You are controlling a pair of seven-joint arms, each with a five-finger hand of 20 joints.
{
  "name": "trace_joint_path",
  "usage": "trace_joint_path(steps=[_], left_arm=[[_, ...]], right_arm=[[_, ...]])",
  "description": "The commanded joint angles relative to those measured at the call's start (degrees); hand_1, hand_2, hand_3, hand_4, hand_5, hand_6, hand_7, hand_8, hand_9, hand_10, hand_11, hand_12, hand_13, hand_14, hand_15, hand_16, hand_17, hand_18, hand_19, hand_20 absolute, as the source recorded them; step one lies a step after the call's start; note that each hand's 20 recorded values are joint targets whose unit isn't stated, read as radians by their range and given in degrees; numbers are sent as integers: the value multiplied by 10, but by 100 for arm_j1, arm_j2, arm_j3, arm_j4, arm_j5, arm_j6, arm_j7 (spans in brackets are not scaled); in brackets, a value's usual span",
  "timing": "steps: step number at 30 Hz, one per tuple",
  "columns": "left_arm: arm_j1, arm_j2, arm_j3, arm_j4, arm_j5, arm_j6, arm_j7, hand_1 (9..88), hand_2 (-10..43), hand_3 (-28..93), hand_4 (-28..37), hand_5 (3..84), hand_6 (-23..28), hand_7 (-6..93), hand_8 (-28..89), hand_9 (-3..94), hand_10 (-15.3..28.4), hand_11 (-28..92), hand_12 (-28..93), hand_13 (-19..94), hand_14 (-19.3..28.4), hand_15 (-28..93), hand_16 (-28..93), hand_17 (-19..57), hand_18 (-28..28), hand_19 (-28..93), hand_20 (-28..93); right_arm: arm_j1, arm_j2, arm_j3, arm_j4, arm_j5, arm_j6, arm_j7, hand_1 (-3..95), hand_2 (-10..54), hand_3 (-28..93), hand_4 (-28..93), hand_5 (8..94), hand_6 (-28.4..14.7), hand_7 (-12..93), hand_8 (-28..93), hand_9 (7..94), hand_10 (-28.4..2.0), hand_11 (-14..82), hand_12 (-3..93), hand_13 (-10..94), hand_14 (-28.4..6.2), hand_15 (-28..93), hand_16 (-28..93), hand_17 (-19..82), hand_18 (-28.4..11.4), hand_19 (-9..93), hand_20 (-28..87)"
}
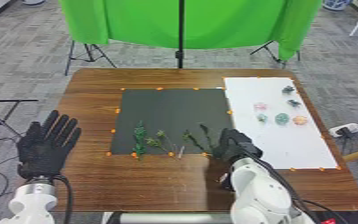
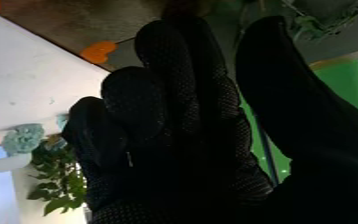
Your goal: Arrange flowers
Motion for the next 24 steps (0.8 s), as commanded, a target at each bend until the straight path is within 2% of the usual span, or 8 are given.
trace_joint_path(steps=[1,4,8,11,13,18,22,24], left_arm=[[83,-22,56,27,-97,-5,-15,333,28,785,-283,419,102,111,-101,353,158,200,80,261,160,356,-83,-93,142,351,98],[96,-29,51,24,-101,-16,-7,328,37,782,-283,419,101,112,-101,353,159,199,79,261,161,356,-83,-94,142,351,98],[108,-27,28,16,-75,-34,13,323,41,785,-283,419,101,112,-101,354,158,198,79,261,162,356,-83,-94,143,352,99],[129,-32,2,11,-71,-36,16,320,45,786,-283,420,101,110,-101,354,158,198,79,261,162,356,-82,-94,142,352,99],[126,-33,1,16,-59,-48,18,319,47,786,-283,420,101,110,-101,354,158,198,79,261,162,355,-82,-93,142,351,99],[124,-34,37,23,-55,-52,67,318,50,786,-283,420,101,110,-101,354,158,198,80,261,162,353,-82,-94,143,350,100],[86,-32,60,44,-15,-83,69,316,53,786,-283,420,101,110,-101,354,158,198,79,261,163,353,-82,-94,143,351,100],[59,-39,69,61,-11,-99,50,315,54,786,-283,420,100,110,-101,354,159,197,79,261,162,352,-81,-94,143,351,100]], right_arm=[[-17,-87,84,150,-62,163,52,462,-95,754,-283,729,-65,265,36,695,-198,460,271,655,-164,773,285,386,-284,932,644],[24,-36,215,134,-247,494,58,461,-95,755,-283,728,-65,267,36,694,-200,463,263,655,-164,774,284,386,-284,932,645],[95,143,466,288,-856,1617,55,454,-95,775,-283,708,-68,276,33,679,-205,470,259,655,-163,776,283,390,-284,932,650],[281,254,689,505,-1002,2148,57,441,-95,796,-283,681,-70,299,-17,659,-206,476,251,649,-162,784,284,400,-284,932,668],[341,360,849,603,-1067,2151,82,433,-95,813,-283,660,-67,326,-125,627,-211,474,236,636,-164,790,282,403,-284,932,680],[624,592,977,1036,-866,2164,34,427,-95,830,-283,607,-84,276,-148,573,-223,376,189,576,-177,769,246,391,-280,932,678],[887,739,1002,1386,-474,1916,-276,435,-95,833,-283,602,-80,179,-139,564,-199,224,157,561,-169,731,216,374,-277,932,662],[987,791,978,1561,-404,1900,-404,441,-95,833,-283,594,-79,153,-133,559,-190,196,151,560,-165,711,206,364,-274,932,654]])
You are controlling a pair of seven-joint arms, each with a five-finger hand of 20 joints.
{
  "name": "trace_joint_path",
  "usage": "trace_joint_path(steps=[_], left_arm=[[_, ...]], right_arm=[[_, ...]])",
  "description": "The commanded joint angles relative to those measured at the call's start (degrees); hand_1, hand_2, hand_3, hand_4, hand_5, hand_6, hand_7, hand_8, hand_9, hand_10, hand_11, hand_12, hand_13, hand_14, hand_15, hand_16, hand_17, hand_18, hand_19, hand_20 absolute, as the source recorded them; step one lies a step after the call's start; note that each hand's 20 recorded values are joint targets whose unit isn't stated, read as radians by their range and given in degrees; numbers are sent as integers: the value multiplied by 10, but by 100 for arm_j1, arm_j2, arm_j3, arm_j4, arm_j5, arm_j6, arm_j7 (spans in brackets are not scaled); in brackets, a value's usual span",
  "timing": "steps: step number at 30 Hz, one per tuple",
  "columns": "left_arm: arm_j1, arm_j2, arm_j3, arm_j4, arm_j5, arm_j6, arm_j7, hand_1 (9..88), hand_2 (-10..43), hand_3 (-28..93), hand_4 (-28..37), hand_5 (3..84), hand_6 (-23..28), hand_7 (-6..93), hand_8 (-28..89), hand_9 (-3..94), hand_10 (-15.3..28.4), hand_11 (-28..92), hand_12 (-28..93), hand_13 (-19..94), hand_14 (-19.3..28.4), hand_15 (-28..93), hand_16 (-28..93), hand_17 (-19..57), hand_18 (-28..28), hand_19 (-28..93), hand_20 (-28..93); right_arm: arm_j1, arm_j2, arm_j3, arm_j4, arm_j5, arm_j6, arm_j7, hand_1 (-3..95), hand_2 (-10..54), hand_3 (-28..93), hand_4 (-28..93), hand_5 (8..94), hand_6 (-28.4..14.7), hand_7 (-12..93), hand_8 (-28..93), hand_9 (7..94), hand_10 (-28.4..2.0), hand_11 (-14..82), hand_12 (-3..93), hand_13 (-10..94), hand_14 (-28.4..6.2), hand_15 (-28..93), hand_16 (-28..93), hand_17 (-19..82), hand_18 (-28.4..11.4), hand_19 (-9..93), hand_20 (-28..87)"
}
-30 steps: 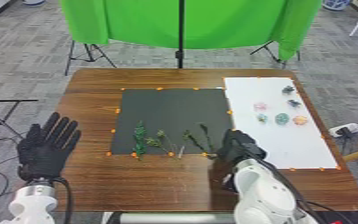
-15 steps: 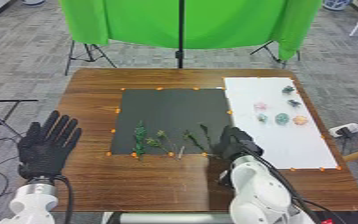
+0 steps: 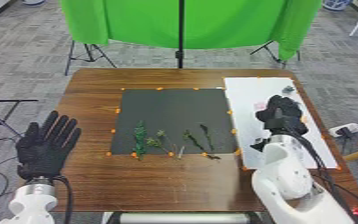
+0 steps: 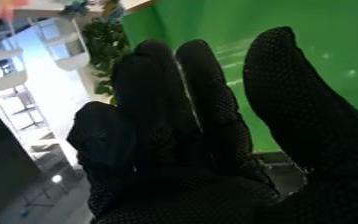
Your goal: Arrange flowers
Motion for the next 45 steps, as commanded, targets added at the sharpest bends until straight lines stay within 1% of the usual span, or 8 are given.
trace_joint_path(steps=[1,7,13,18,24,35,38,45], left_arm=[[16,-32,71,70,37,-81,0,315,54,786,-283,420,100,110,-101,354,159,197,79,261,162,352,-81,-94,143,351,100],[-15,-52,83,111,107,-49,-52,314,55,787,-283,419,100,110,-100,353,159,196,81,261,163,350,-80,-94,143,350,100],[8,-65,101,117,50,-27,-43,310,63,785,-283,418,100,108,-100,353,159,193,80,260,163,350,-79,-94,143,350,100],[14,-73,109,102,48,-51,-31,307,65,786,-283,419,100,107,-100,353,159,193,80,260,164,348,-79,-94,143,349,100],[30,-84,83,103,49,-77,-33,306,67,787,-283,418,100,107,-100,353,159,192,80,260,163,348,-79,-94,143,349,100],[166,-70,-151,80,39,9,167,291,72,786,-283,417,100,105,-99,352,160,190,80,259,164,348,-79,-94,143,348,99],[169,-30,-230,90,169,25,242,286,76,786,-283,417,100,105,-99,352,160,190,81,258,165,346,-79,-94,143,348,99],[81,113,-199,121,150,47,378,281,79,786,-283,415,101,101,-97,349,160,186,81,257,164,342,-77,-93,142,345,99]], right_arm=[[485,341,15,644,415,-313,-396,443,-95,832,-283,594,-77,148,-131,560,-188,190,149,561,-163,705,203,363,-274,932,652],[847,346,-214,1115,401,-628,-397,435,-95,822,-283,594,-76,135,-125,561,-185,173,150,563,-162,699,201,357,-272,932,643],[991,338,-426,1418,515,-1025,-598,438,-95,811,-283,587,-77,142,-116,562,-197,181,159,563,-157,700,200,359,-268,932,638],[996,288,-589,1557,368,-1003,-698,483,-95,809,-283,672,-40,223,-140,666,-171,275,186,618,-139,717,242,363,-263,932,623],[1004,276,-620,1401,360,-738,-613,624,-95,705,-283,718,-38,321,6,805,-121,182,406,719,-78,611,386,402,-252,932,579],[1871,18,-1601,313,385,-452,-1167,617,-95,718,-283,720,-40,344,10,811,-124,187,417,725,-86,604,411,409,-260,932,577],[2354,-415,-2101,574,534,-458,-1511,616,-95,715,-283,713,-43,341,9,801,-129,189,417,714,-91,617,405,406,-260,932,586],[3064,-1342,-3038,1296,741,-839,-2491,620,-95,714,-283,698,-43,346,7,785,-129,188,413,697,-90,625,404,393,-256,932,588]])
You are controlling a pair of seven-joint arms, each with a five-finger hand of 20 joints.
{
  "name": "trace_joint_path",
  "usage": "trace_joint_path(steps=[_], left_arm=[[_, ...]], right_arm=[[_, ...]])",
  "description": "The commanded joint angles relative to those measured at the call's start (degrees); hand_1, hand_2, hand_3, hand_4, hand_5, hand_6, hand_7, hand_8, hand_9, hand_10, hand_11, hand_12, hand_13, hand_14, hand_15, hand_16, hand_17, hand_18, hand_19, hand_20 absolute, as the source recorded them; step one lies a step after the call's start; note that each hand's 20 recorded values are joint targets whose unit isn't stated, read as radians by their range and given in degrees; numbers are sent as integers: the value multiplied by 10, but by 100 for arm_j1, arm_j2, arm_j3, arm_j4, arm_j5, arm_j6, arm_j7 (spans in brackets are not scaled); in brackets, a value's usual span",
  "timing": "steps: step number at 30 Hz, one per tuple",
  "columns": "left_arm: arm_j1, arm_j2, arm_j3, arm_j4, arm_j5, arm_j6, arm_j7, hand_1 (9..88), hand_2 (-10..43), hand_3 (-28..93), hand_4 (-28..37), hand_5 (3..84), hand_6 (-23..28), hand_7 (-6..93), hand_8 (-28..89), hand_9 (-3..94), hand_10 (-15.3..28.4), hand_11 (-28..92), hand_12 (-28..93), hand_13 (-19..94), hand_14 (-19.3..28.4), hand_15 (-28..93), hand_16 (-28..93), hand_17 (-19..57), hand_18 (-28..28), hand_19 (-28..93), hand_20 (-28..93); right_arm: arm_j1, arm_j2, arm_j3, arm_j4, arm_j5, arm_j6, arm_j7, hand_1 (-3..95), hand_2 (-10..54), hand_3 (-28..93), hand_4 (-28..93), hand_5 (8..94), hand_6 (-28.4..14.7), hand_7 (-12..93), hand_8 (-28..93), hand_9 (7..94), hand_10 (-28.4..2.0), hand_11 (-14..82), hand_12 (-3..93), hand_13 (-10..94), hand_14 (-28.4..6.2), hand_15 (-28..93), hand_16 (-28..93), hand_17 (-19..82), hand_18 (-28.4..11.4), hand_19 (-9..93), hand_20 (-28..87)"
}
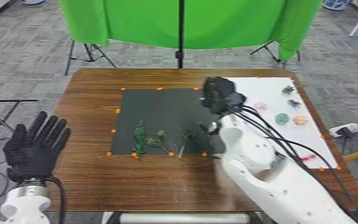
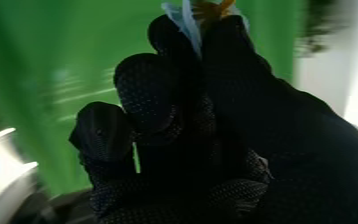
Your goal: Arrange flowers
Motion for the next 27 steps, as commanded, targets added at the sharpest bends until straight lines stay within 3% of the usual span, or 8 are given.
trace_joint_path(steps=[1,4,10,11,15,18,27], left_arm=[[8,167,31,47,43,75,179,281,79,786,-283,414,100,101,-97,349,160,186,82,257,164,342,-77,-93,142,345,99],[-77,256,107,81,84,155,180,280,80,786,-283,413,99,101,-97,349,160,185,82,257,164,342,-76,-93,142,345,99],[-69,339,117,46,95,172,125,279,80,787,-283,411,99,101,-97,348,161,185,83,257,165,341,-76,-94,142,345,100],[-145,371,143,89,106,152,92,280,79,787,-283,410,99,101,-97,348,161,185,83,257,165,342,-76,-94,142,345,100],[-275,357,223,150,122,151,-18,280,79,788,-283,411,99,101,-97,348,161,185,83,256,164,343,-75,-94,142,344,99],[-344,364,274,184,250,161,-66,280,80,788,-283,410,99,101,-97,348,161,185,83,256,164,342,-76,-94,142,345,100],[-356,354,299,190,200,123,-55,280,79,790,-283,409,98,101,-97,348,161,186,83,255,165,342,-76,-95,142,346,100]], right_arm=[[873,-1228,-974,599,122,-423,-1038,620,-95,714,-283,694,-44,346,5,784,-129,188,412,696,-89,626,404,391,-255,932,588],[965,-1292,-1377,793,-126,-501,-1388,615,-95,716,-283,686,-43,357,-4,777,-129,186,403,685,-91,630,403,381,-253,932,582],[947,-1442,-1816,1001,-333,-714,-1239,611,-95,718,-283,671,-38,365,-17,765,-127,183,395,675,-92,632,400,372,-251,932,565],[957,-1451,-1886,1094,-563,-605,-1243,611,-95,717,-283,671,-38,366,-18,765,-128,182,394,674,-92,633,400,371,-251,932,563],[761,-1805,-1590,1567,-909,-580,-1440,609,-95,718,-283,665,-35,363,-24,760,-125,180,390,669,-91,633,400,367,-251,932,561],[741,-1851,-1580,1642,-1042,-549,-1401,607,-95,719,-283,659,-33,361,-26,754,-124,177,387,666,-91,633,400,367,-252,932,560],[581,-1856,-1546,1622,-1077,-811,-1369,600,-95,719,-283,651,-34,345,-40,741,-127,173,378,651,-94,640,398,358,-251,932,557]])
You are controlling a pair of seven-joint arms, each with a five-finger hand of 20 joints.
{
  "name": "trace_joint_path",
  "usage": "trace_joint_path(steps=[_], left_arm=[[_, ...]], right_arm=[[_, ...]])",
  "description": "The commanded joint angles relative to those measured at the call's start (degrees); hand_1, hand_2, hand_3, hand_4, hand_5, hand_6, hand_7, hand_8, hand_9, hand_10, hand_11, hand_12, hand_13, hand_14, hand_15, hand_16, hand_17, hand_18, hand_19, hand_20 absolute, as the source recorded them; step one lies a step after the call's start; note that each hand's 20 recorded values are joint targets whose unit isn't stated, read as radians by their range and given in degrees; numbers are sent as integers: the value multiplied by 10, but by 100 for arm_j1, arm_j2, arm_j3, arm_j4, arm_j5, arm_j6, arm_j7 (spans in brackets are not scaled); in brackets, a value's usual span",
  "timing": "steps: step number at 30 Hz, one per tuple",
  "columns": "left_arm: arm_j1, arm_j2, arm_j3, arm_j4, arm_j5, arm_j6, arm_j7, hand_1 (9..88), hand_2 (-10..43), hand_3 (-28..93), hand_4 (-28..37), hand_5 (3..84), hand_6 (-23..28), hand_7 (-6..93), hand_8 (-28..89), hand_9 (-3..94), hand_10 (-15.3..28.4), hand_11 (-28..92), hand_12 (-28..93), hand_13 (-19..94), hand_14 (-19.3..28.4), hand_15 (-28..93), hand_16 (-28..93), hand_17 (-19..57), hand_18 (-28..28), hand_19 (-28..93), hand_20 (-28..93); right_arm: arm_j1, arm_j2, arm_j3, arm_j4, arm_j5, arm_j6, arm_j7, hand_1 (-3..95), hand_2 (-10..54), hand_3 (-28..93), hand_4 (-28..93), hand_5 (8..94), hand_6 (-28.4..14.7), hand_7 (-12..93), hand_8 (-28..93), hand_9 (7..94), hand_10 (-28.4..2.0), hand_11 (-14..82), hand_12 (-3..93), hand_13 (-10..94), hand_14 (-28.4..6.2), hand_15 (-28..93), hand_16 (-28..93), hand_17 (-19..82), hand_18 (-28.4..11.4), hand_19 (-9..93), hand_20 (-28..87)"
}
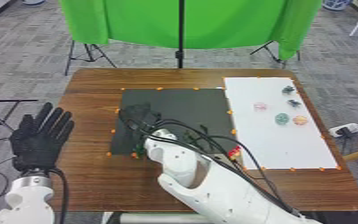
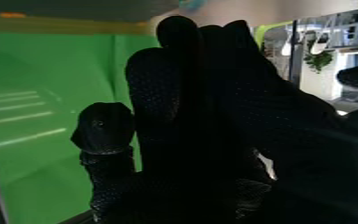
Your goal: Arrange flowers
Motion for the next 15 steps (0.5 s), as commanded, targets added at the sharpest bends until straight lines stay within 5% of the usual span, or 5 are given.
trace_joint_path(steps=[1,9,15], left_arm=[[34,8,51,45,7,0,-42,280,79,790,-283,409,98,101,-97,348,162,186,83,255,165,342,-76,-95,142,346,100],[58,-59,69,45,-43,-32,-84,281,81,788,-283,410,99,102,-98,348,160,187,83,256,165,343,-75,-95,142,346,100],[202,-101,-34,-7,-36,4,-53,281,81,789,-283,411,99,103,-98,348,160,188,83,256,165,344,-76,-95,142,346,100]], right_arm=[[-86,8,-10,-105,30,-140,45,599,-95,720,-283,651,-34,344,-41,740,-127,174,378,651,-96,641,397,358,-251,932,557],[-124,105,73,-317,154,49,290,549,-95,771,-283,645,-33,301,-170,684,-147,266,303,634,-106,664,379,356,-257,932,560],[-185,335,58,-493,139,-211,580,483,-95,830,-283,650,-45,248,-157,625,-181,335,199,594,-144,728,304,358,-264,932,586]])
